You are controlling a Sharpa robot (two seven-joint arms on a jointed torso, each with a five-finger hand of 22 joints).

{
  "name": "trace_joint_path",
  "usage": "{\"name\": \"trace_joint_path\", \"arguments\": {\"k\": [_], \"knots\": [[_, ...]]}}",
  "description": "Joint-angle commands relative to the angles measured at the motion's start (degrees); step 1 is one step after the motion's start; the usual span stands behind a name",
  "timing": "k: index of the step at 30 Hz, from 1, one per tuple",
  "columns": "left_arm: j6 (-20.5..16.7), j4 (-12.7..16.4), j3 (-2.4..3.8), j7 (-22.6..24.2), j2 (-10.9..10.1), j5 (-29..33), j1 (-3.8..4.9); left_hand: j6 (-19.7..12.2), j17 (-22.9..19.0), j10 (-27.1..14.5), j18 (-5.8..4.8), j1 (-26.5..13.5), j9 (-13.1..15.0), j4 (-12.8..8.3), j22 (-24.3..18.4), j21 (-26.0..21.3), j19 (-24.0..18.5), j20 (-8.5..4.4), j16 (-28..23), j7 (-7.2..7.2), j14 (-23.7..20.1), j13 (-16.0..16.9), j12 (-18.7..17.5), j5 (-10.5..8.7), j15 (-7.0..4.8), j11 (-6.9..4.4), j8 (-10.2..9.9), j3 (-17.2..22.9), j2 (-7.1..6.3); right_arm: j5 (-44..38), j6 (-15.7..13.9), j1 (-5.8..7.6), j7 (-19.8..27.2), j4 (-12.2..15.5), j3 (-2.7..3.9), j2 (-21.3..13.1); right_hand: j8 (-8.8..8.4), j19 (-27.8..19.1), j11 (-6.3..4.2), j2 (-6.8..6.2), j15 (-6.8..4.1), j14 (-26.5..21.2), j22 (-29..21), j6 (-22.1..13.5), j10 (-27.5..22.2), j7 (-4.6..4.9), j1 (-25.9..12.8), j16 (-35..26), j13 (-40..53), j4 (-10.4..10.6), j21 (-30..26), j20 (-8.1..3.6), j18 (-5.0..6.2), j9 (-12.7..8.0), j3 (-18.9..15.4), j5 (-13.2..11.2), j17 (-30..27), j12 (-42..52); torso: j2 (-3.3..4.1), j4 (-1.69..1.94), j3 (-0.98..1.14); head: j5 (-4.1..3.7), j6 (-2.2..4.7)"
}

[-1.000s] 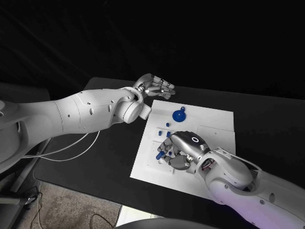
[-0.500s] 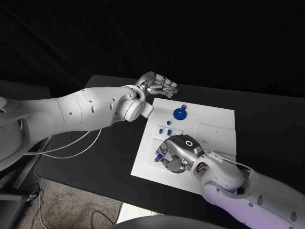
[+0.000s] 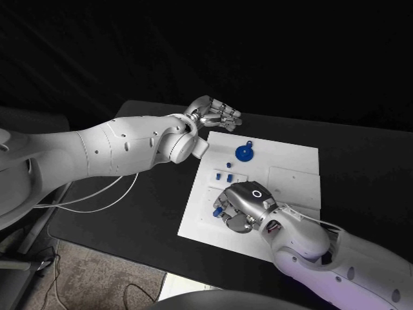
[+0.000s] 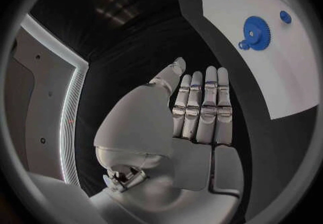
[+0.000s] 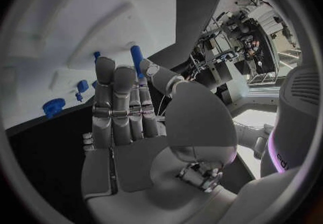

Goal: Assemble the parts on the task board

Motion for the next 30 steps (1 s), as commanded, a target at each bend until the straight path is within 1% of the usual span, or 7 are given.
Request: {"name": "trace_joint_path", "arguments": {"k": [1,10,13,22,30], "knots": [[0.77,0.17,0.04,0.45,0.07,0.29,0.05,-0.06,-0.06,-0.37,0.06,-0.07,0.03,-0.02,0.03,0.36,0.50,0.00,-0.20,0.13,-0.43,-0.07,-0.06,0.25,0.09,-0.09,-0.25,-0.21,0.60,-2.01,-0.05,-0.08,-0.97,0.02,-0.02,-0.13,0.20,1.98,-0.04,0.39,-0.40,0.03,0.11,0.69,0.31,-0.27,-0.29,0.02,0.04,-0.06,0.26,-0.31,0.58,0.42,0.33,0.13,0.10,0.20,0.00,0.02,0.03,0.00,-0.13],[0.81,0.14,0.04,0.39,-0.01,0.29,0.05,-0.09,-0.06,-0.39,0.05,-0.14,0.03,0.00,-0.27,0.34,0.52,0.03,-0.20,0.15,-0.52,-0.08,-0.07,0.24,0.12,-0.09,-0.27,-0.30,0.66,-2.20,0.61,-0.09,-1.00,0.06,-0.03,-0.53,0.21,1.98,-0.05,0.39,-0.40,0.03,0.17,0.73,0.32,-0.29,-0.27,0.03,0.04,-0.06,0.28,-0.32,0.56,0.42,0.32,0.13,0.15,0.20,-0.01,0.01,0.04,0.02,-0.23],[0.81,0.13,0.04,0.39,-0.01,0.29,0.05,-0.09,-0.06,-0.39,0.05,-0.14,0.03,0.00,-0.27,0.34,0.52,0.03,-0.20,0.15,-0.52,-0.08,-0.07,0.24,0.12,-0.09,-0.27,-0.30,0.66,-2.14,1.01,-0.09,-0.86,0.08,-0.03,-0.60,0.21,1.97,-0.05,0.38,-0.40,0.02,0.17,0.73,0.32,-0.29,-0.28,0.03,0.04,-0.06,0.27,-0.32,0.56,0.42,0.30,0.13,0.16,0.20,-0.01,-0.04,0.02,0.01,-0.24],[0.85,0.09,0.04,0.37,0.04,0.29,0.05,-0.09,-0.06,-0.39,0.05,-0.14,0.03,0.00,-0.27,0.34,0.52,0.03,-0.20,0.15,-0.52,-0.08,-0.07,0.24,0.12,-0.09,-0.27,-0.30,0.66,-1.99,2.16,-0.09,-0.56,0.10,-0.03,-0.65,0.21,1.95,-0.06,0.40,-0.41,0.02,0.23,0.75,0.34,-0.28,-0.29,0.01,0.04,-0.08,0.25,-0.34,0.52,0.41,0.19,0.12,0.22,0.20,0.00,-0.01,0.02,0.02,-0.38],[0.91,0.06,0.04,0.38,0.03,0.29,0.05,-0.09,-0.06,-0.39,0.05,-0.14,0.03,0.00,-0.27,0.34,0.52,0.03,-0.20,0.15,-0.52,-0.08,-0.07,0.24,0.12,-0.09,-0.27,-0.30,0.66,-2.04,2.24,-0.10,-0.79,0.17,-0.03,-0.92,0.21,1.93,-0.06,0.43,-0.41,0.02,0.27,0.75,0.34,-0.29,-0.27,-0.01,0.04,-0.16,0.21,-0.34,0.51,0.41,0.15,0.13,0.26,0.20,0.00,-0.01,0.02,-0.06,-0.50]]}}
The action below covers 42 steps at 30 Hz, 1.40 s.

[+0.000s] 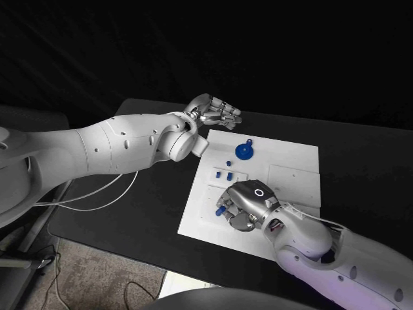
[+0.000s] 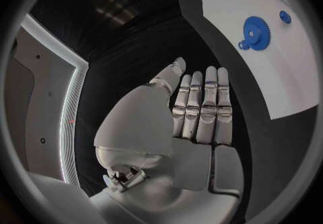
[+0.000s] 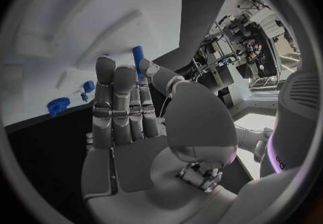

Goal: Assemble the parts on the task board

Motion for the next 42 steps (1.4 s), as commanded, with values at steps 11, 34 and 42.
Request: {"name": "trace_joint_path", "arguments": {"k": [11,34,42], "knots": [[0.81,0.07,0.04,0.38,0.04,0.29,0.05,-0.09,-0.07,-0.39,0.05,-0.14,0.03,0.00,-0.05,0.34,0.52,0.03,-0.20,0.15,-0.30,-0.08,-0.07,0.24,-0.10,-0.09,-0.27,-0.30,0.66,-0.95,1.27,-0.17,-0.44,0.31,-0.04,-0.37,0.21,2.00,0.01,0.43,-0.46,0.02,0.13,0.37,0.29,0.10,0.07,-0.01,0.06,-0.05,0.20,-0.32,0.58,0.42,0.30,0.18,0.13,0.22,0.02,-0.02,0.05,-0.23,-0.12],[0.92,0.12,0.04,0.26,0.22,0.29,0.06,-0.09,-0.07,-0.39,0.05,-0.14,0.03,0.00,-0.05,0.34,0.52,0.03,-0.20,0.15,-0.30,-0.08,-0.07,0.24,-0.10,-0.09,-0.27,-0.30,0.66,-1.81,4.18,-0.18,-1.65,-1.27,-1.46,1.92,0.14,1.93,0.48,-0.79,0.22,0.02,-0.34,-1.32,-1.93,0.45,-1.31,-0.36,0.05,0.95,-0.78,0.45,0.65,0.25,-2.38,2.05,-0.59,0.19,0.00,0.02,-0.07,-0.48,-0.31],[0.96,0.16,0.04,0.20,0.16,0.29,0.06,-0.09,-0.07,-0.39,0.05,-0.14,0.03,0.00,-0.05,0.34,0.52,0.03,-0.20,0.15,-0.30,-0.08,-0.07,0.24,-0.10,-0.09,-0.27,-0.30,0.66,0.05,1.55,-0.17,-1.09,-1.42,-1.64,1.86,0.05,2.20,2.52,-3.38,1.47,-0.04,-1.65,-7.13,-8.18,1.76,-3.23,-0.10,-0.07,2.82,-1.51,1.50,1.28,-0.09,-5.33,2.23,-1.02,0.17,-0.02,-0.05,0.01,-0.46,-0.29]]}}
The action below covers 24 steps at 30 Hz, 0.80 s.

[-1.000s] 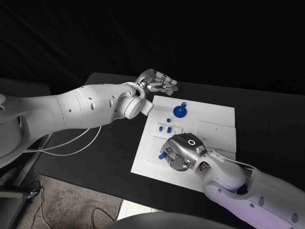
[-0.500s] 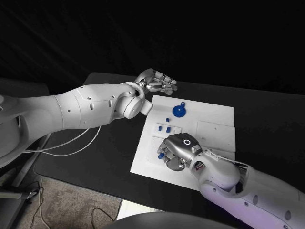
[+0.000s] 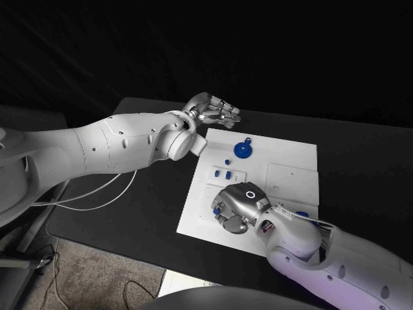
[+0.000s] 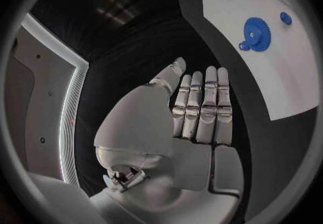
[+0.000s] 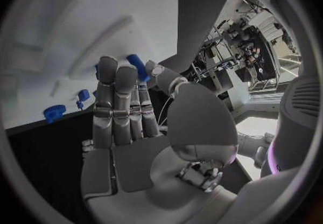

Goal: Assemble the parts on the task board

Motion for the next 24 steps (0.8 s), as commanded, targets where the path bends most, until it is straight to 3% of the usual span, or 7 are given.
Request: {"name": "trace_joint_path", "arguments": {"k": [1,8,14,16,24], "knots": [[0.75,0.15,0.04,0.25,0.07,0.29,0.06,-0.09,-0.07,-0.39,0.06,-0.14,0.03,0.00,-0.06,0.34,0.52,0.03,-0.20,0.15,-0.30,-0.08,-0.07,0.24,-0.10,-0.09,-0.27,-0.30,0.66,1.39,-0.44,-0.21,0.24,-0.21,-0.14,-0.19,-0.40,2.14,0.86,-1.13,0.89,0.18,-0.48,-2.29,-2.57,0.61,-0.41,0.21,-0.08,0.22,-0.34,0.79,0.03,-0.36,-0.58,-0.49,-0.17,0.14,0.01,-0.03,0.06,-0.03,0.08],[0.75,0.19,0.04,0.20,-0.05,0.29,0.06,-0.09,-0.07,-0.39,0.06,-0.14,0.03,0.00,-0.06,0.34,0.52,0.03,-0.20,0.15,-0.30,-0.08,-0.07,0.24,-0.10,-0.09,-0.27,-0.30,0.66,2.53,-3.54,-0.20,0.71,0.06,-0.15,-0.76,-0.37,2.05,1.87,-2.86,1.47,-0.32,-2.12,-4.50,-6.32,1.06,0.64,0.20,-0.08,1.14,-0.81,1.65,1.12,-0.39,-3.09,-0.26,-1.08,0.17,0.02,0.02,0.11,-0.33,0.12],[0.74,0.20,0.04,0.16,-0.19,0.29,0.06,-0.15,-0.06,-0.50,0.07,-0.15,0.03,0.03,-0.62,0.34,0.61,0.07,-0.20,0.17,-0.40,-0.07,-0.07,0.22,-0.06,-0.04,-0.27,-0.46,0.64,4.04,-7.61,-0.20,1.52,1.49,-0.13,-2.07,-0.35,2.15,2.11,-2.87,1.59,-0.55,-3.93,-5.64,-7.89,0.77,2.16,0.31,-0.08,2.03,-1.12,1.89,1.45,-0.40,-7.96,-0.29,-2.07,0.17,0.00,-0.01,0.10,-0.68,0.30],[0.74,0.21,0.04,0.16,-0.23,0.29,0.06,-0.15,-0.06,-0.50,0.07,-0.15,0.03,0.03,-0.62,0.34,0.61,0.07,-0.20,0.17,-0.40,-0.07,-0.07,0.22,-0.06,-0.04,-0.27,-0.46,0.64,4.59,-8.73,-0.20,1.79,2.11,-0.08,-2.58,-0.38,2.16,2.15,-3.03,1.64,-0.56,-4.31,-5.89,-8.10,0.76,2.43,0.32,-0.08,2.27,-1.01,1.92,1.48,-0.42,-8.81,-1.34,-2.25,0.17,0.01,-0.05,0.11,-0.86,0.37],[0.80,0.22,0.04,0.11,-0.39,0.29,0.06,-0.15,-0.06,-0.50,0.07,-0.15,0.03,0.03,-0.62,0.34,0.61,0.07,-0.20,0.17,-0.40,-0.07,-0.07,0.22,-0.06,-0.04,-0.27,-0.46,0.64,8.41,-12.81,-0.19,3.37,5.97,1.17,-5.43,-0.38,2.17,1.94,-2.83,1.51,-0.41,-5.36,-5.77,-7.31,0.64,2.92,0.53,-0.09,3.29,-0.40,1.85,1.47,-0.41,-10.09,-1.50,-2.60,0.13,0.00,-0.07,0.11,-1.57,0.64]]}}
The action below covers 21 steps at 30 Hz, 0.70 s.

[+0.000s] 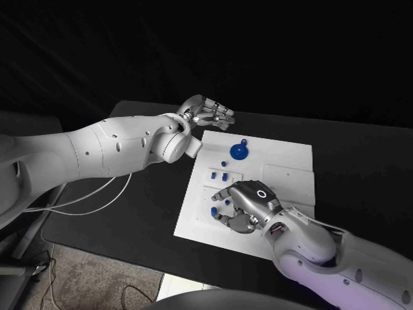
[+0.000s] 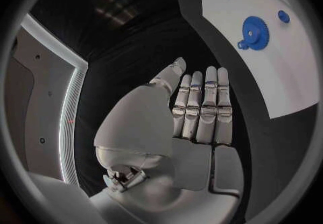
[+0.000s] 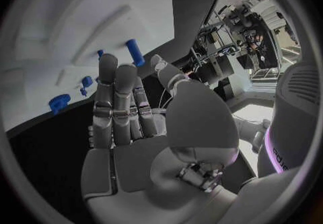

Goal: Assemble the parts on the task board

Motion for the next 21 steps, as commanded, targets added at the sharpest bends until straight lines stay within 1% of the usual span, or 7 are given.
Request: {"name": "trace_joint_path", "arguments": {"k": [1,4,8,12,14,16,21], "knots": [[0.73,0.17,0.04,0.25,0.02,0.29,0.06,-0.15,-0.06,-0.50,0.07,-0.15,0.03,0.03,-0.04,0.34,0.40,-0.14,-0.20,0.17,-0.40,-0.08,-0.07,0.22,-0.05,-0.04,-0.27,-0.46,0.64,4.59,-4.70,-0.02,2.29,1.59,0.58,-1.12,-0.08,2.25,-0.40,0.13,-0.03,0.11,-0.20,0.05,1.46,0.01,0.18,0.33,-0.07,0.59,0.69,0.17,0.90,-0.07,0.39,-0.12,-0.06,0.14,0.01,0.02,0.00,-0.57,0.26],[0.74,0.19,0.04,0.25,-0.04,0.29,0.06,-0.15,-0.06,-0.50,0.07,-0.15,0.03,0.03,-0.04,0.34,0.40,-0.14,-0.20,0.17,-0.40,-0.08,-0.07,0.22,-0.05,-0.04,-0.27,-0.46,0.64,8.68,-5.67,-0.02,3.18,3.09,1.86,-2.85,-0.06,2.27,-1.06,0.51,-0.48,0.23,-0.20,0.94,4.60,0.08,0.03,0.54,-0.06,0.73,1.26,-0.20,0.64,-0.03,2.67,0.57,0.09,0.08,0.00,-0.02,0.01,-1.48,0.60],[0.74,0.20,0.03,0.24,-0.20,0.29,0.06,-0.15,-0.06,-0.50,0.07,-0.15,0.03,0.03,-0.04,0.34,0.40,-0.14,-0.20,0.17,-0.40,-0.08,-0.07,0.22,-0.05,-0.04,-0.27,-0.46,0.64,17.19,-4.45,0.01,3.68,4.36,4.54,-5.81,0.13,2.22,-2.83,1.12,-1.41,0.34,-0.07,2.77,10.75,-0.34,-0.43,0.65,0.37,1.22,1.76,-0.95,-0.14,0.19,4.40,0.96,0.31,0.45,-0.10,-0.13,-0.03,-2.64,1.10],[0.74,0.19,0.01,0.26,-0.38,0.29,0.06,-0.17,-0.05,-0.47,0.07,-0.21,0.03,0.11,-0.19,0.35,0.44,-0.12,-0.19,0.19,-0.37,-0.07,-0.06,0.19,-0.05,-0.04,-0.26,-0.50,0.65,25.12,-0.77,0.13,3.40,4.55,7.47,-9.24,0.15,2.20,-4.44,1.94,-2.44,0.45,-0.06,4.10,16.10,-1.10,-1.89,0.62,1.80,2.15,2.03,-2.06,-1.38,0.38,1.07,2.84,0.65,0.94,-0.21,-0.31,-0.05,-3.71,1.55],[0.73,0.13,0.00,0.27,-0.46,0.30,0.05,-0.17,-0.05,-0.47,0.07,-0.21,0.03,0.11,-0.19,0.35,0.44,-0.12,-0.19,0.19,-0.37,-0.07,-0.06,0.19,-0.05,-0.04,-0.26,-0.50,0.65,29.00,1.90,0.40,2.86,4.36,8.68,-11.12,0.02,2.22,-5.37,2.89,-3.15,0.54,-0.25,4.63,19.40,-1.62,-2.80,0.39,5.50,3.00,2.08,-2.95,-2.40,0.42,-3.35,4.28,0.87,1.52,-0.31,-0.45,-0.06,-4.43,1.75],[0.73,0.06,-0.02,0.29,-0.52,0.32,0.04,-0.17,-0.04,-0.47,0.06,-0.33,0.03,0.19,-0.25,0.34,0.47,-0.11,-0.19,0.18,-0.35,-0.07,-0.06,0.15,-0.05,-0.04,-0.26,-0.57,0.61,32.41,5.17,0.89,1.76,4.04,9.45,-12.88,-0.04,2.25,-6.02,5.19,-3.59,0.82,-0.21,4.97,19.02,-2.29,-1.97,0.66,15.23,3.30,2.71,-3.79,-3.36,0.70,-8.32,5.92,1.51,9.16,-0.43,-0.64,0.01,-5.20,2.05],[0.82,-0.04,-0.08,0.35,-0.68,0.43,-0.14,-0.17,-0.02,-0.45,0.05,-0.41,0.03,0.28,-0.35,0.32,0.50,-0.11,-0.19,0.16,-0.32,-0.07,-0.06,0.17,-0.06,-0.06,-0.27,-0.58,0.63,38.82,12.89,1.78,-2.27,3.16,10.24,-16.16,-0.01,2.23,-6.78,5.92,-4.12,-0.29,3.42,4.81,9.22,-2.78,-2.97,6.37,42.04,6.79,10.27,-4.11,-3.72,3.59,-11.34,6.47,7.92,32.72,-0.75,-1.02,0.28,-6.90,2.24]]}}
